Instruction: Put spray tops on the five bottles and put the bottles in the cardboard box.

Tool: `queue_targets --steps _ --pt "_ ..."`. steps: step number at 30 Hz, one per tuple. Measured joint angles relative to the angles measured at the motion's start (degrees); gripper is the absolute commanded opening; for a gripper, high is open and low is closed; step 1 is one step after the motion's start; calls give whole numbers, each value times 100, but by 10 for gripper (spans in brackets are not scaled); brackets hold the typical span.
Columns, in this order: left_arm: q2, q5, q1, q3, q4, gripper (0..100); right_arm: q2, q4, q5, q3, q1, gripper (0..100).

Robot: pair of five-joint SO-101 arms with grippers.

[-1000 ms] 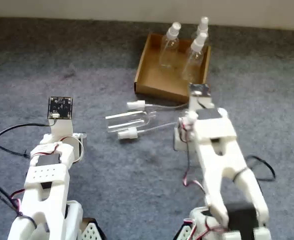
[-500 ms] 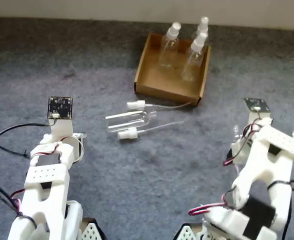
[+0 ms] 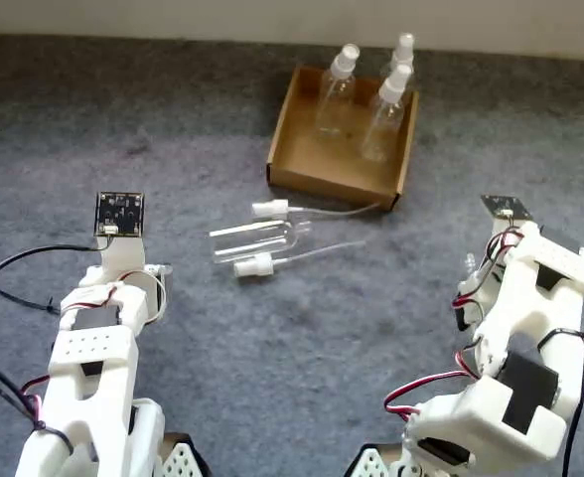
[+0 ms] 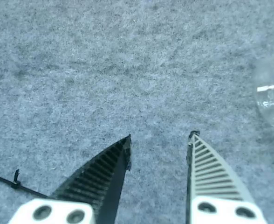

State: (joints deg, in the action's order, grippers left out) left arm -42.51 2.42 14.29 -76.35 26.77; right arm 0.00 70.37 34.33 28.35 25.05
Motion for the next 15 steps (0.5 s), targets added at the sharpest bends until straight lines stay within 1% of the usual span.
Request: queue_targets --steps 15 --pt "0 0 0 0 0 189 35 0 18 0 -62 244"
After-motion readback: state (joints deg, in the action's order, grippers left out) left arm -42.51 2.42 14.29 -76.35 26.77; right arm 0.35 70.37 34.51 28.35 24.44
